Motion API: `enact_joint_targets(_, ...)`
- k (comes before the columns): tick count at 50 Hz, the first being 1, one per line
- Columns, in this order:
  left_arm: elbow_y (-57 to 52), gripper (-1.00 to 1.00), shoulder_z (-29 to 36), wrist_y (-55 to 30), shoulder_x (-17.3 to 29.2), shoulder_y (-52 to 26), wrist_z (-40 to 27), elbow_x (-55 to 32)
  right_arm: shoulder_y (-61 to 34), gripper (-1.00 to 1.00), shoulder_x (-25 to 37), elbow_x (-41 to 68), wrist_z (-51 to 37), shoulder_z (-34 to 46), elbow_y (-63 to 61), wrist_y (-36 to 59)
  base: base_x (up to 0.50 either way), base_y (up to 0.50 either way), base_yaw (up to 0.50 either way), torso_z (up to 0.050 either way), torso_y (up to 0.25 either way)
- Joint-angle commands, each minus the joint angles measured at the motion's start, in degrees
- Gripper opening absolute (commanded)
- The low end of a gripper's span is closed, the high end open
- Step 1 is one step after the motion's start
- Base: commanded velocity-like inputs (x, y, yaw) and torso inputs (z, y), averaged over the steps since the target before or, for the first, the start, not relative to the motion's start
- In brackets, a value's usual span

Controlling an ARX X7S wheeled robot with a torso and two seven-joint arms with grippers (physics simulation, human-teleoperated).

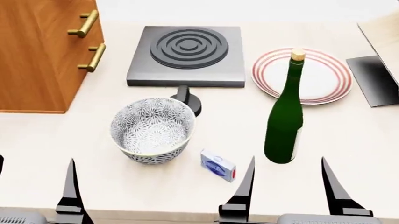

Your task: Put the bowl on the top of the cabinet.

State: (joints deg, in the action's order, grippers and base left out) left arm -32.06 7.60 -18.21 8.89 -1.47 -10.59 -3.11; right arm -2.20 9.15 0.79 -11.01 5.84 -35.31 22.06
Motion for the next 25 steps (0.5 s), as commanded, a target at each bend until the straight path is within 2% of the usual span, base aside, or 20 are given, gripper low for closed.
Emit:
enact_joint_targets(1,-0.3,1.00,0.3,0.0,0.6,0.0,-0.6,-0.4,-0.1,1.00,0.3,0.1,-0.6,0.7,0.4,-0.6,0.00,0.32,0.00,0.000,0.000)
enact_joint_targets(10,-0.4,1.00,0.4,0.1,1.0,0.0,-1.0,-0.8,0.0,1.00,0.8,0.1,-0.9,1.2,0.9,-1.7,0.00,0.20,0.00,0.000,0.000)
enact_joint_targets(25,-0.8,1.00,0.7,-0.2,1.6,0.0,-1.6,-1.4,-0.1,1.00,1.0,-0.1,-2.1,1.9,1.4,-1.5,0.00,0.49,0.00,0.000,0.000)
